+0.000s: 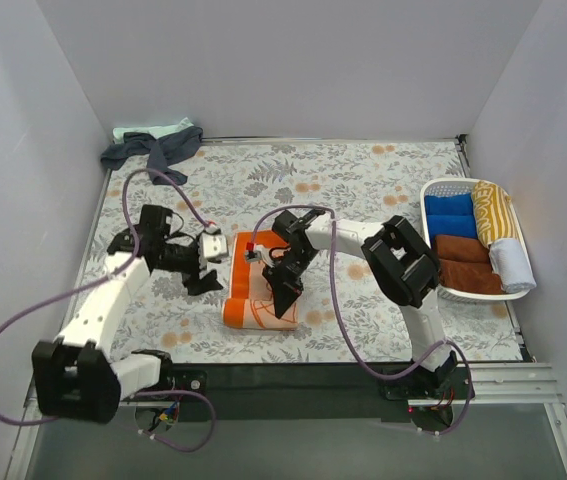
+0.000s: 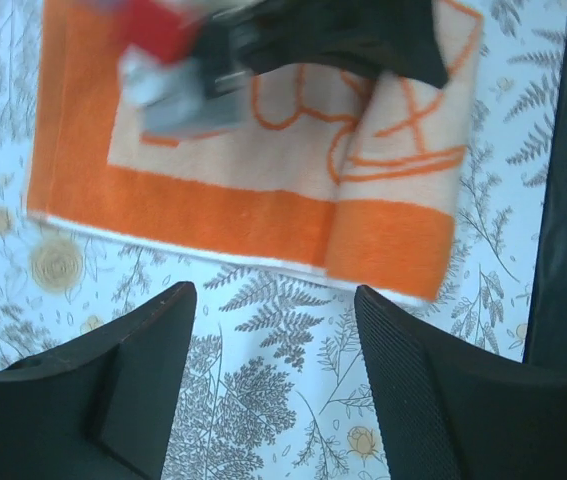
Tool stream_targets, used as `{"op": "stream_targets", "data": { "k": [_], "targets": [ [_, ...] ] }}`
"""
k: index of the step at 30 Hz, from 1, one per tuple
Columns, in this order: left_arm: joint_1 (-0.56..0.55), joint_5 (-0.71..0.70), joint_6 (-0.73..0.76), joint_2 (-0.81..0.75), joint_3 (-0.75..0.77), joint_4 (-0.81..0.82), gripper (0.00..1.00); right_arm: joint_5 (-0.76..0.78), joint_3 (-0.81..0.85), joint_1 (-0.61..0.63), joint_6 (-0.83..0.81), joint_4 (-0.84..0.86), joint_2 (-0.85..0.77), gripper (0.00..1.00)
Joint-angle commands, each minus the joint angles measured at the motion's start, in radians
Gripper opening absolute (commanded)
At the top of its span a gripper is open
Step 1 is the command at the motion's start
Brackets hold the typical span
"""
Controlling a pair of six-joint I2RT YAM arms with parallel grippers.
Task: Roll the towels
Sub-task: Roll the towel
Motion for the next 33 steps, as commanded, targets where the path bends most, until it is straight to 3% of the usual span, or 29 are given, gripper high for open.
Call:
{"op": "stream_targets", "data": {
  "k": [1, 6, 7, 10, 13, 20, 30, 33],
  "targets": [
    [-0.157, -0.193, -0.021, -0.211, -0.13, 0.177, 0.62, -0.032, 0.013, -0.01, 0.02, -0.136, 0.103, 0.01],
    [-0.516, -0.428, -0.098, -0.339, -0.29, 0.269, 0.66, -0.093, 0.122, -0.059, -0.003, -0.244, 0.256, 0.01],
    [-0.516, -0.428, -0.11, -0.345, -0.29, 0.27, 0.66, -0.099, 0.122, -0.059, -0.003, -0.244, 0.257, 0.01],
    [-0.692, -0.514, -0.133, -0.331, -0.325, 0.337, 0.67, -0.128, 0.147, -0.09, -0.009, -0.27, 0.316, 0.01],
    [-0.797, -0.603, -0.153, -0.276, -0.359, 0.394, 0.67, -0.115, 0.161, -0.1, -0.009, -0.281, 0.333, 0.01],
    [-0.832, -0.73, -0.196, -0.135, -0.393, 0.521, 0.64, -0.098, 0.172, -0.101, -0.013, -0.288, 0.347, 0.01],
    [-0.839, -0.804, -0.147, -0.026, -0.456, 0.613, 0.5, -0.079, 0.211, -0.102, -0.043, -0.324, 0.375, 0.01],
    [-0.838, -0.797, -0.13, -0.004, -0.447, 0.618, 0.39, -0.069, 0.23, -0.102, -0.043, -0.333, 0.384, 0.01]
  ]
}}
